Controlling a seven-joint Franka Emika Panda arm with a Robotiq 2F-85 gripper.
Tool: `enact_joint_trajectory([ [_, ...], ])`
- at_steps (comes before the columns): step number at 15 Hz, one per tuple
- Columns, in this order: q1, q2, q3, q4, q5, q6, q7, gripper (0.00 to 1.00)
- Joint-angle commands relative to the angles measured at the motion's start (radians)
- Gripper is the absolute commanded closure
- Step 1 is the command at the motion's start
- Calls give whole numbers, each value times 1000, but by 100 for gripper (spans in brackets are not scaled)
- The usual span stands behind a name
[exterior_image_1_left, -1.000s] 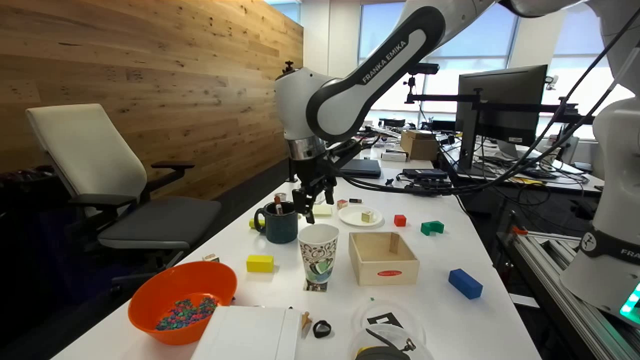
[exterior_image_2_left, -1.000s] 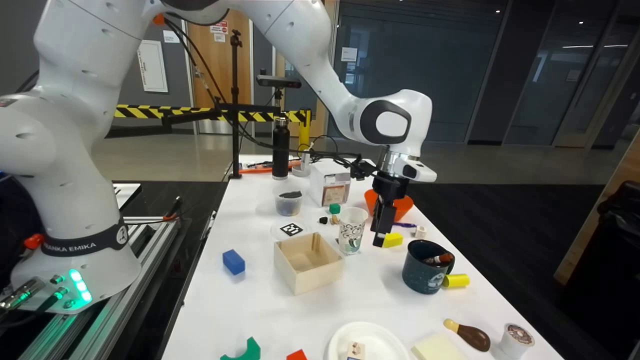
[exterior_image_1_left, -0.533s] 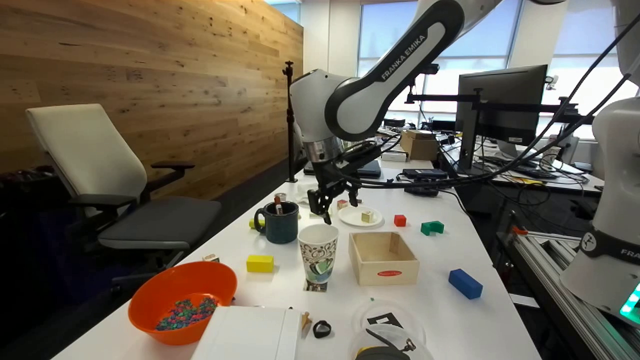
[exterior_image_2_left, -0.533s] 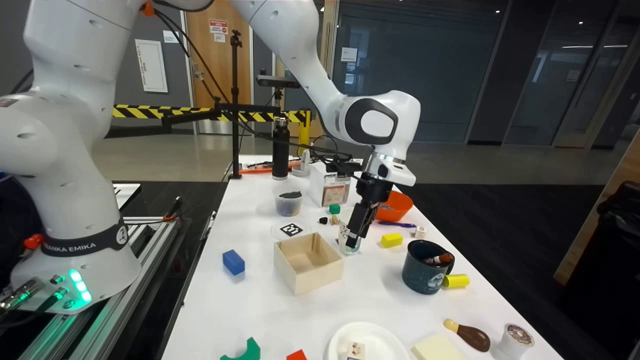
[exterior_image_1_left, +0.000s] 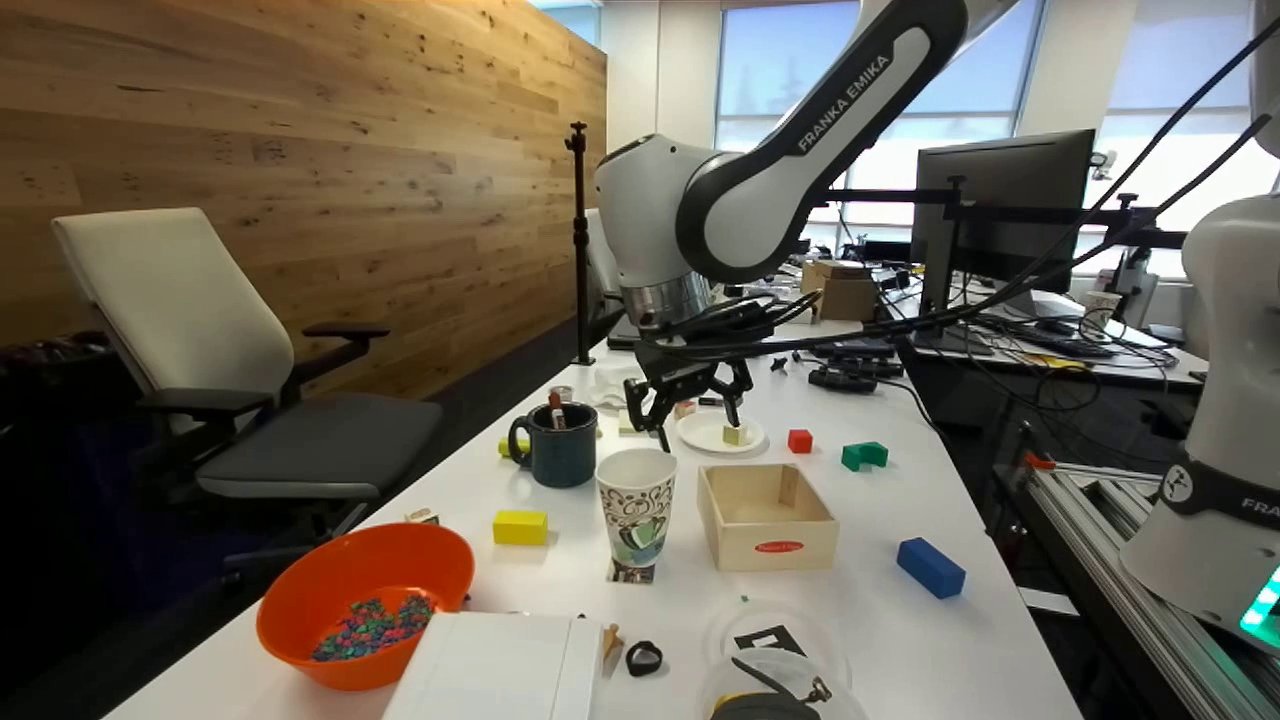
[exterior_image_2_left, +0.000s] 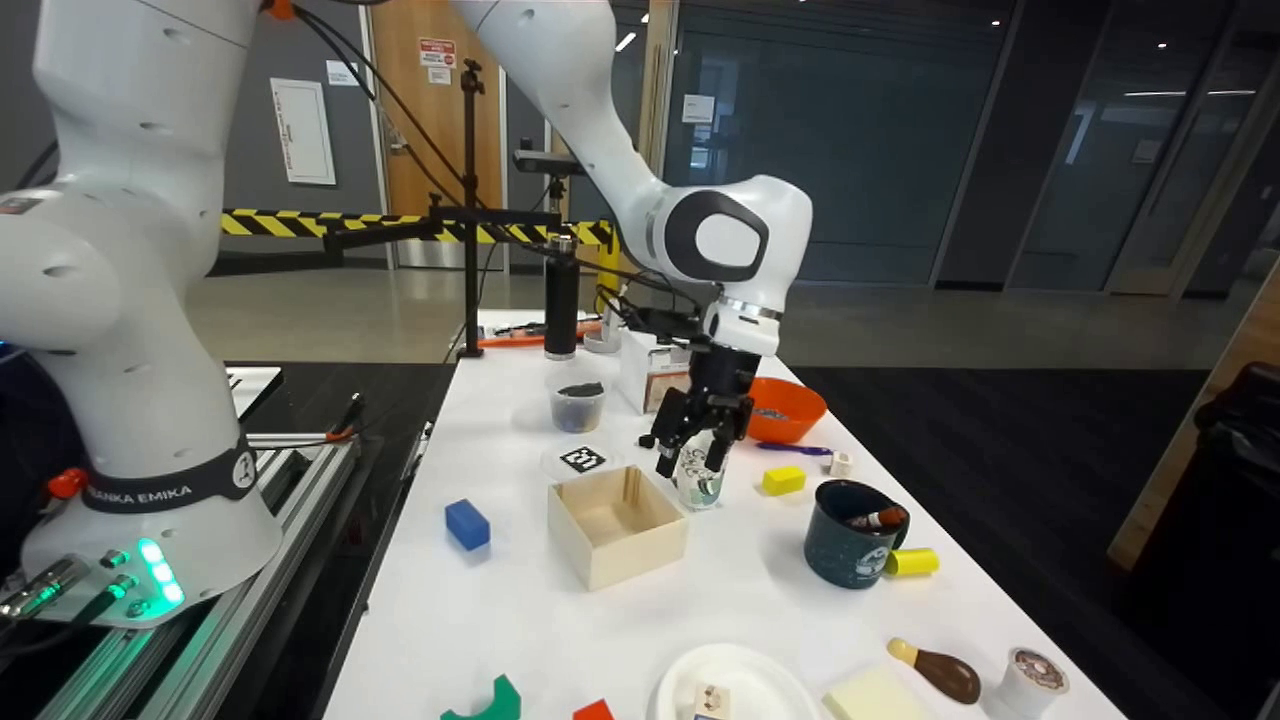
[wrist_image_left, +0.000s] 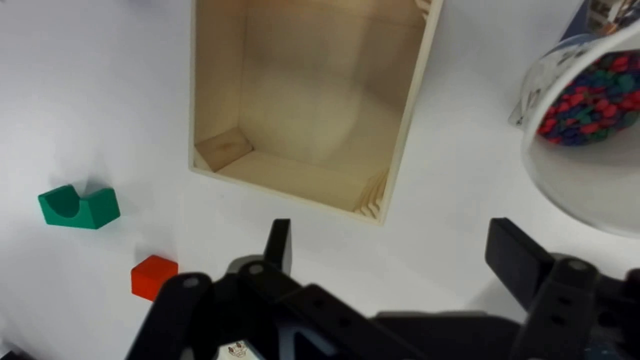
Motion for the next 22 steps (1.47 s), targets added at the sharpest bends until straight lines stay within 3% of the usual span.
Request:
enact_joint_trajectory([
  [1,-19,-5,21,-3,-8,-2,15,0],
  [5,-32,35,33,56,17,-15,1,0],
  [10,-38,59,-3,103,-25,-3,60,0],
  [17,-84,96,1,152,57,9,85,0],
  [22,-183,124,65,172,316,55,-46,0],
])
